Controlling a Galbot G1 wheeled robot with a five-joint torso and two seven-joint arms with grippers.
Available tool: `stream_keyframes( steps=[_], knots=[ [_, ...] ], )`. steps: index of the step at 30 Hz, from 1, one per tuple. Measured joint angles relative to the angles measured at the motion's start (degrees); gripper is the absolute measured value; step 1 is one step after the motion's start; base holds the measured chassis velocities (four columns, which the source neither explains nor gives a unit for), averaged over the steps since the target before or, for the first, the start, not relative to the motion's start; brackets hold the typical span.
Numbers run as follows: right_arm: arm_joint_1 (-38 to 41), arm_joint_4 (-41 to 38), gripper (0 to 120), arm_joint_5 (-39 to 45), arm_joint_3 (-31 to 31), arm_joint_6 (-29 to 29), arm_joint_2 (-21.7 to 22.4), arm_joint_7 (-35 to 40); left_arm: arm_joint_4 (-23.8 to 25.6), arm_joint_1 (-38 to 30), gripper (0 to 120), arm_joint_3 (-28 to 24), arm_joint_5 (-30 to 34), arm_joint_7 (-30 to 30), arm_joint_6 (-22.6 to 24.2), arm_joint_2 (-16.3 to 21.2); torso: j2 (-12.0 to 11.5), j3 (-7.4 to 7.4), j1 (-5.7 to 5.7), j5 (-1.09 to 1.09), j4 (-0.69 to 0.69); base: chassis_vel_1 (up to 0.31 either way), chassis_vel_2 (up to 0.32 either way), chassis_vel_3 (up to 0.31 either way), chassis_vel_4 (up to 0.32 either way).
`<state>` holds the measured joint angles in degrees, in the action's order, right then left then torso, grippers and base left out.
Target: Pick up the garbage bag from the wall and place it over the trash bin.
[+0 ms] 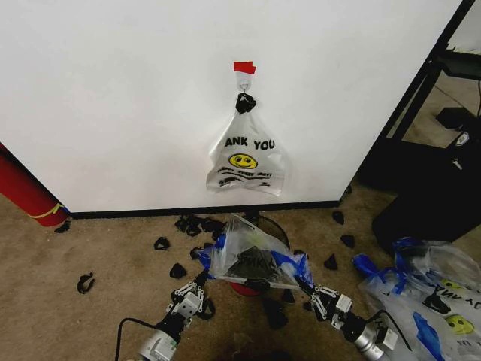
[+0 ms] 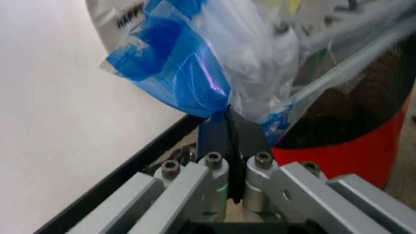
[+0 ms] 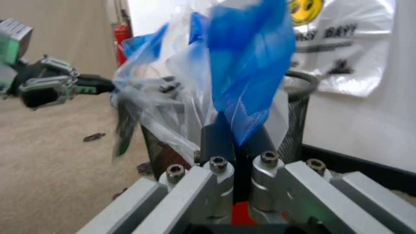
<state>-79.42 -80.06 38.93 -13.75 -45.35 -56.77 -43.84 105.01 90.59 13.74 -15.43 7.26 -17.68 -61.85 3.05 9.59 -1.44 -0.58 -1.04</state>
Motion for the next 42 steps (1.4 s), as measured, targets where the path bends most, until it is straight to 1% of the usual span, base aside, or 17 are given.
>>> stream_keyframes(
  steps=[6, 10, 11, 16, 18, 19, 22, 24, 28, 31, 32, 34, 38, 40, 42],
  knots=[
    [1.6, 2.6, 0, 2.6, 0.9, 0.3, -2.5, 1.9, -2.2, -0.9, 0, -0.1, -1.1, -0.4, 0.0, -0.3, 0.0, 0.00, 0.00, 0.00, 0.01, 0.000, 0.000, 0.000, 0.000],
    [2.5, 2.5, 0, 10.2, 2.0, 3.4, -4.2, 3.5, -2.8, -1.3, 0, -0.1, -1.2, -0.4, 0.4, -0.6, 0.0, 0.00, 0.00, 0.00, 0.00, 0.000, 0.000, 0.000, 0.000],
    [2.5, 2.5, 0, 10.2, 2.0, 3.4, -4.2, 3.5, -2.8, -1.3, 0, -0.1, -1.2, -0.4, 0.4, -0.6, 0.0, 0.00, 0.00, 0.00, 0.00, 0.000, 0.000, 0.000, 0.000],
    [3.6, 2.1, 0, 20.4, 2.6, 8.4, -6.3, 3.7, -2.8, -1.2, 0, 0.1, -1.3, -0.9, 0.9, -0.4, 0.0, 0.00, 0.00, 0.00, 0.00, 0.000, 0.000, 0.000, 0.000],
    [3.7, 2.0, 0, 21.3, 2.7, 8.9, -6.5, 3.7, -2.8, -1.1, 0, 0.2, -1.4, -1.0, 0.9, -0.3, 0.0, 0.00, 0.00, 0.01, 0.00, 0.000, 0.000, 0.000, 0.000],
    [3.9, 2.0, 0, 23.3, 2.9, 10.5, -7.2, 3.7, -2.8, -1.0, 0, 0.2, -1.6, -1.3, 1.0, -0.3, 0.0, 0.00, 0.00, 0.00, 0.00, 0.000, 0.000, 0.000, 0.000],
    [4.1, 1.9, 0, 25.7, 3.2, 13.2, -8.1, 4.7, -2.7, -0.7, 0, 0.5, -2.1, -2.0, 1.0, -0.3, 0.0, 0.00, 0.00, 0.00, 0.00, 0.000, 0.000, 0.000, 0.000],
    [4.3, 1.9, 0, 25.7, 3.5, 14.3, -8.8, 6.7, -2.7, -0.4, 0, 0.6, -2.4, -2.4, 1.0, -0.3, 0.0, 0.00, 0.00, 0.00, 0.00, 0.000, 0.000, 0.000, 0.000],
    [4.8, 2.3, 0, 24.6, 3.8, 14.6, -9.9, 8.6, -2.6, -0.1, 0, 0.8, -2.7, -2.7, 1.0, -0.6, 0.0, 0.00, 0.00, 0.01, 0.01, 0.000, 0.000, 0.000, 0.000],
    [4.5, 0.4, 0, 22.7, 3.9, 15.6, -10.4, 13.1, -2.5, 0.3, 0, 1.2, -2.7, -2.7, 1.0, -0.9, 0.0, 0.00, 0.00, 0.00, 0.00, 0.000, 0.000, 0.000, 0.000],
    [4.5, 0.4, 0, 22.7, 3.9, 15.6, -10.4, 13.1, -2.5, 0.3, 0, 1.2, -2.7, -2.7, 1.0, -0.9, 0.0, 0.00, 0.00, 0.00, 0.00, 0.000, 0.000, 0.000, 0.000],
    [4.2, -1.3, 0, 20.9, 3.8, 16.0, -10.7, 18.2, -2.1, 0.7, 0, 1.4, -2.7, -2.7, 0.8, -0.9, 0.0, 0.00, 0.00, 0.00, 0.01, 0.000, 0.000, 0.000, 0.000],
    [2.6, -6.5, 0, 13.4, 3.6, 18.4, -10.5, 31.7, -0.8, 1.9, 0, 1.8, -2.3, -2.7, -0.1, -0.8, 0.0, 0.00, 0.00, 0.00, 0.01, 0.000, 0.000, 0.000, 0.000],
    [2.2, -7.4, 0, 12.1, 3.6, 18.7, -10.3, 33.1, -0.4, 2.1, 0, 1.9, -2.0, -2.7, -0.3, -0.8, 0.0, 0.00, 0.00, 0.01, 0.01, 0.000, 0.000, 0.000, 0.000],
    [0.4, -10.6, 1, 8.4, 3.5, 19.1, -9.2, 35.5, 1.0, 2.8, 0, 2.2, -0.8, -2.6, -1.2, -1.0, 0.0, 0.00, 0.00, 0.01, 0.00, 0.000, 0.000, 0.000, 0.000]
  ],
)
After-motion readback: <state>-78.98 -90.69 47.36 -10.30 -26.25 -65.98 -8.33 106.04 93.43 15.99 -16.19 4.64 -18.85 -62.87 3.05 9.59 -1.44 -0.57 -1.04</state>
